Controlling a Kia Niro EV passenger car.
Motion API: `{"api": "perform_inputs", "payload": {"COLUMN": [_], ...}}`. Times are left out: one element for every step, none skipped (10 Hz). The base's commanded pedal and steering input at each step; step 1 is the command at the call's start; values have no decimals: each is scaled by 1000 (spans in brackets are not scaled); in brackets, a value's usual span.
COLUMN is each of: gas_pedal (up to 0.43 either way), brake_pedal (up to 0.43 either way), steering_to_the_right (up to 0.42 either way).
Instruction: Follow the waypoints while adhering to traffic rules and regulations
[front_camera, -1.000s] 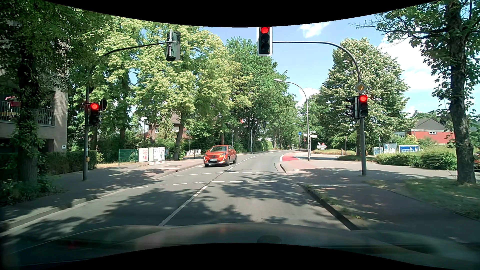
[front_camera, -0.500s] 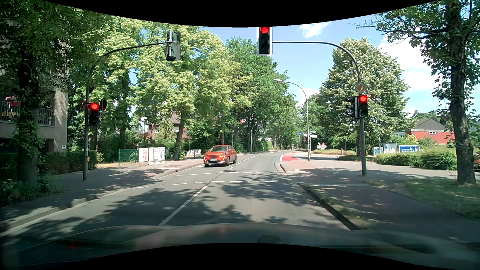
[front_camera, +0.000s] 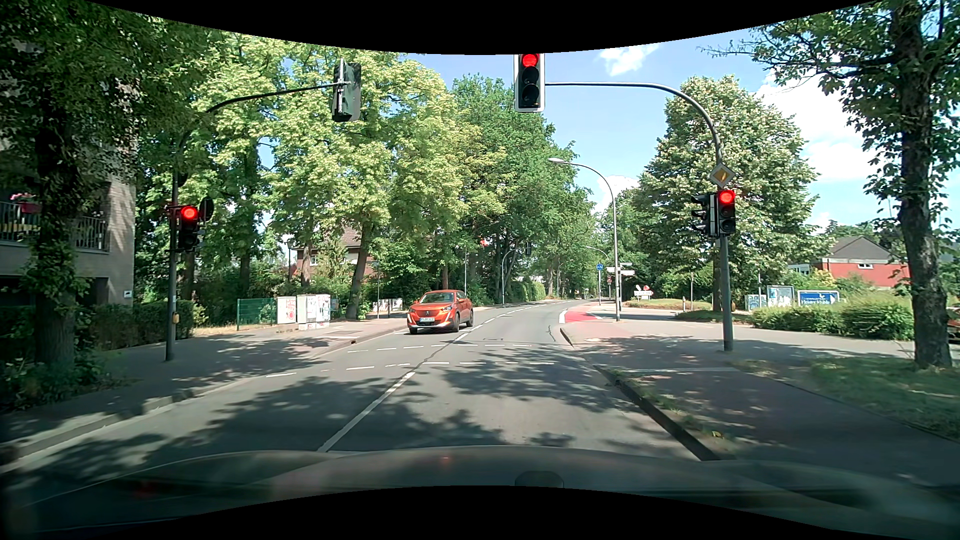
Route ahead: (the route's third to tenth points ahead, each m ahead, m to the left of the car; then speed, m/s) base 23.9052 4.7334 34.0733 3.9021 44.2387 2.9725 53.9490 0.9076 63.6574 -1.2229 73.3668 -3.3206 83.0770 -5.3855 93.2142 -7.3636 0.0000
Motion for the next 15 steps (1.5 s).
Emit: {"api": "perform_inputs", "payload": {"gas_pedal": [0, 0, 0, 0, 0, 0, 0, 0, 0, 0, 0, 0, 0, 0, 0], "brake_pedal": [274, 274, 274, 274, 274, 274, 274, 274, 274, 274, 274, 274, 274, 274, 274], "steering_to_the_right": [6, 6, 6, 6, 6, 6, 6, 6, 6, 6, 6, 6, 6, 6, 6]}}
